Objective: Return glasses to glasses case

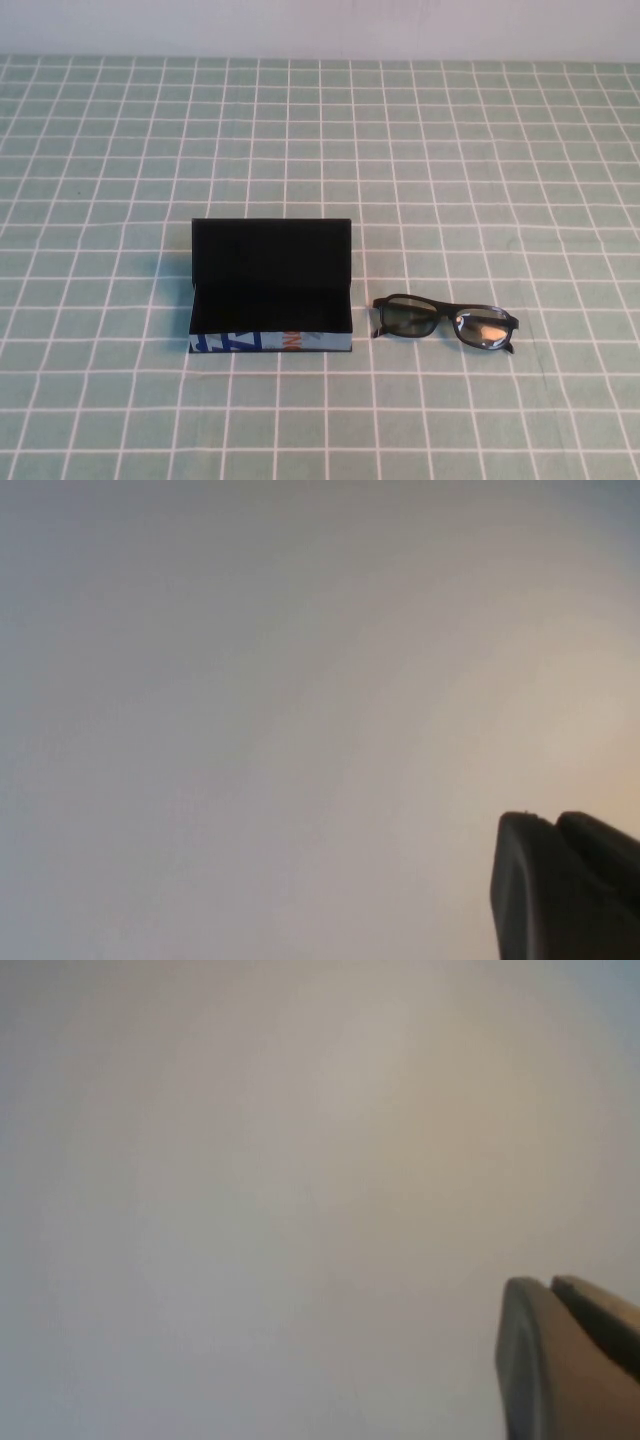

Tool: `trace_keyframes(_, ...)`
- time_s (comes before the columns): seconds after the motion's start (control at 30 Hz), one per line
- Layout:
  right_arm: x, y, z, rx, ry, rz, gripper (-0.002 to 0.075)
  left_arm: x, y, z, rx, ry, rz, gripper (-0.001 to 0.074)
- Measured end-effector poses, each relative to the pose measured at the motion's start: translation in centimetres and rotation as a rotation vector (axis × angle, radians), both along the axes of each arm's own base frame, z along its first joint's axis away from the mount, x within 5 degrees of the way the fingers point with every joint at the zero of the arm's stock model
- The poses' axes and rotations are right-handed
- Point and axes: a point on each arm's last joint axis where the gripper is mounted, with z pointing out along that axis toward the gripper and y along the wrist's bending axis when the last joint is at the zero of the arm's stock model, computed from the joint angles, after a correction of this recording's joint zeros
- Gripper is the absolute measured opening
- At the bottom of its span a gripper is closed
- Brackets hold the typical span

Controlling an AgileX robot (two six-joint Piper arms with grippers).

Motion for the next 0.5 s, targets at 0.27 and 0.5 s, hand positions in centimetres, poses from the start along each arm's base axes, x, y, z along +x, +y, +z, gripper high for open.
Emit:
trace_keyframes(0.27, 10.7, 0.7, -3.8, -0.234, 0.671, -0.016, -0.0011, 8.1, -1.1, -2.6, 0.071, 0.598, 0.022, 0.0002)
trace_keyframes(0.5, 16.9, 1.8, -7.7, -0.191, 0.951, 0.089, -0.0011, 13.2, -2.0, -5.8, 0.103, 0.859, 0.020, 0.0002)
